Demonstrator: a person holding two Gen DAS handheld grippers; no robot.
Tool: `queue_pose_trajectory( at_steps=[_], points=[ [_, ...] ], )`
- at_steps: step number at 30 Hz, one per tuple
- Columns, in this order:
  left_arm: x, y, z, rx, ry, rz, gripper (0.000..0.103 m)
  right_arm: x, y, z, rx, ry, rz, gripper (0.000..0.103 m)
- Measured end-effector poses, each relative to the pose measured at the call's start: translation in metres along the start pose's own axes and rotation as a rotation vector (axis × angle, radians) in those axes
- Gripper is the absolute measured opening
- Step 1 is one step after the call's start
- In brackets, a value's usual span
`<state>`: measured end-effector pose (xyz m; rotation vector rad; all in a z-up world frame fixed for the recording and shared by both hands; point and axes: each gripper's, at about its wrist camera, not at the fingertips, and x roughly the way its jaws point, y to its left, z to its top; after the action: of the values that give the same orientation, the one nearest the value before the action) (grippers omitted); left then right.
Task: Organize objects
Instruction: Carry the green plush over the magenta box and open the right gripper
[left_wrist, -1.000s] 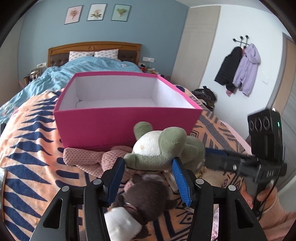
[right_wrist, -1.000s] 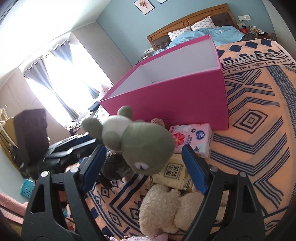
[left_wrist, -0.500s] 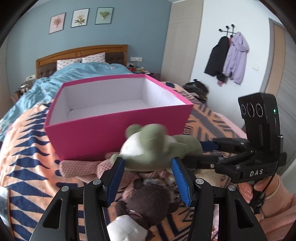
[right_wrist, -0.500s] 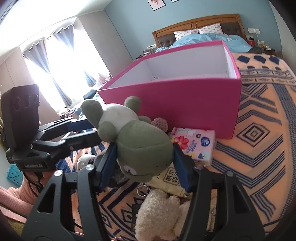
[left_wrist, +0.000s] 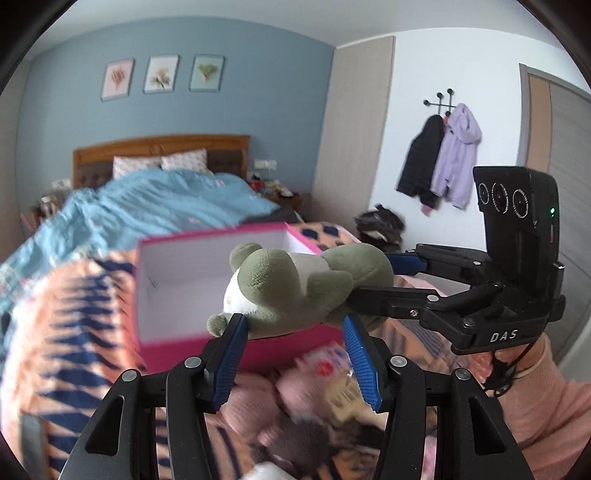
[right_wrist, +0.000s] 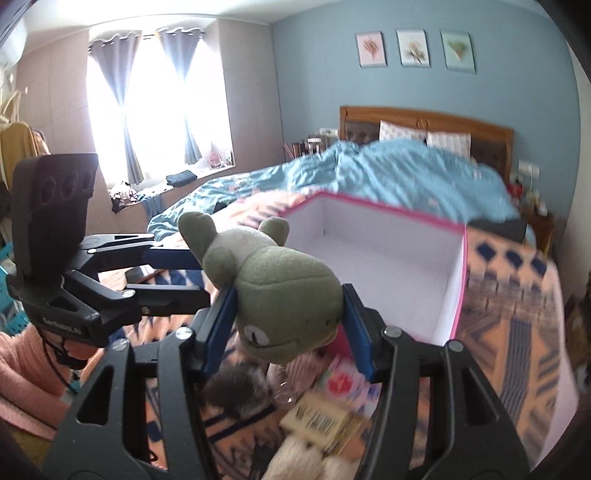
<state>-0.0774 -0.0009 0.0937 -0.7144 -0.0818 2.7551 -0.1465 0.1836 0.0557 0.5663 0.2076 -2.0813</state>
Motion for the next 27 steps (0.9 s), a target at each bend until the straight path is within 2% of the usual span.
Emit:
queue_pose_trajectory(
  at_steps=[3,6,11,13,14,15,19,22,27],
  points=[
    [0.003,0.013,0.021,0.0,-0.022,0.027,0.054,0.008,-0.005,0.024,-0.025,-0.027,0.006,0.058],
    [0.01,0.027,0.032,-0.015,-0.024,0.012,0.054,0.025,-0.016,0.044,-0.041,-0.04,0.004,0.058],
    [0.042,0.05,0.041,-0.035,0.008,0.016,0.054,0.059,-0.035,0.059,-0.046,-0.031,-0.003,0.058],
    [0.06,0.06,0.037,-0.056,0.038,0.022,0.052,0.077,-0.042,0.059,-0.041,-0.011,0.006,0.055],
    [0.067,0.065,0.035,-0.062,0.055,0.027,0.052,0.085,-0.044,0.058,-0.034,0.006,0.026,0.048],
    [0.075,0.069,0.032,-0.069,0.072,0.03,0.052,0.094,-0.047,0.058,-0.021,0.025,0.043,0.046],
    [0.105,0.09,0.011,-0.139,0.162,0.01,0.052,0.126,-0.056,0.045,0.006,0.108,0.049,0.045],
    [0.115,0.096,-0.004,-0.153,0.201,0.018,0.052,0.145,-0.065,0.027,0.038,0.179,0.062,0.046],
    [0.111,0.09,-0.013,-0.126,0.219,0.028,0.055,0.142,-0.09,0.008,0.13,0.191,0.052,0.047]
  ],
)
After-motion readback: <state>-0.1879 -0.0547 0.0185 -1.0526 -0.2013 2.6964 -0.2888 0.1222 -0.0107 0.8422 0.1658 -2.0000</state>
